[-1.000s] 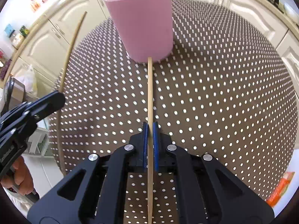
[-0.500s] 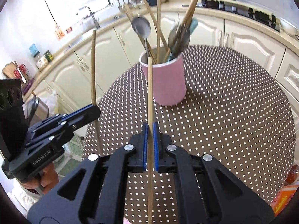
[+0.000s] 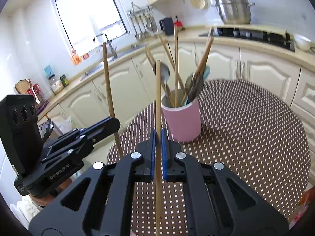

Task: Organize utensils
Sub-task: 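Lift both held chopsticks upright and carry them above the pink cup, then lower both chopsticks into the cup and open both grippers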

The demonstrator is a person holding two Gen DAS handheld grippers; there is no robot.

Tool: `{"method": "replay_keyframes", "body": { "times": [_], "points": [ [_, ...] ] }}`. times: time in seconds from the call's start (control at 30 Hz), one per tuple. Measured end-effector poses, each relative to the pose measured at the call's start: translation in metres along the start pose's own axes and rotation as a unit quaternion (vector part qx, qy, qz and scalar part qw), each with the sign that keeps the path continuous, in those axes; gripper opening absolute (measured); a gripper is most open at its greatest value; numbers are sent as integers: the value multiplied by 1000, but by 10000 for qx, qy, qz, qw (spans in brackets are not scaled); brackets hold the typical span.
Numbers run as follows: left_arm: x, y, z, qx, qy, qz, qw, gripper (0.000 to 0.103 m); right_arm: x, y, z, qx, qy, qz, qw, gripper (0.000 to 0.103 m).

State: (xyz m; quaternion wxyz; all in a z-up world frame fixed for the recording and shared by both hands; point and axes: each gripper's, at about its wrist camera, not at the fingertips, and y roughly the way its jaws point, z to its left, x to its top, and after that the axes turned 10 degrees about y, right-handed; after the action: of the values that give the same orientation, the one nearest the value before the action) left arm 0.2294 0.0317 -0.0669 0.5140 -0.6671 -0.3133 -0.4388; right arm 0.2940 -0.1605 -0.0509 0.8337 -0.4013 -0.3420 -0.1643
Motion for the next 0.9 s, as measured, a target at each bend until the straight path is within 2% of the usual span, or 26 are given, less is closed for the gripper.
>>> {"method": "replay_keyframes", "body": {
  "times": [0.17, 0.5, 0.73, 0.9],
  "points": [
    [15, 4, 0, 36, 125, -234, 9996, 6, 11, -10, -1, 67, -5, -532, 9986, 6],
    [50, 15, 4, 49, 247, -836, 9962, 6, 37, -15, -2, 279, 41, -1321, 9908, 6],
    [73, 29, 19, -159, 9, -1173, 9930, 6, 50, -12, -2, 263, -57, -1933, 9808, 6],
    [86, 37, 20, -152, 13, -1566, 9875, 6, 59, -7, -7, 320, -58, -2241, 9740, 6]
  ]
}}
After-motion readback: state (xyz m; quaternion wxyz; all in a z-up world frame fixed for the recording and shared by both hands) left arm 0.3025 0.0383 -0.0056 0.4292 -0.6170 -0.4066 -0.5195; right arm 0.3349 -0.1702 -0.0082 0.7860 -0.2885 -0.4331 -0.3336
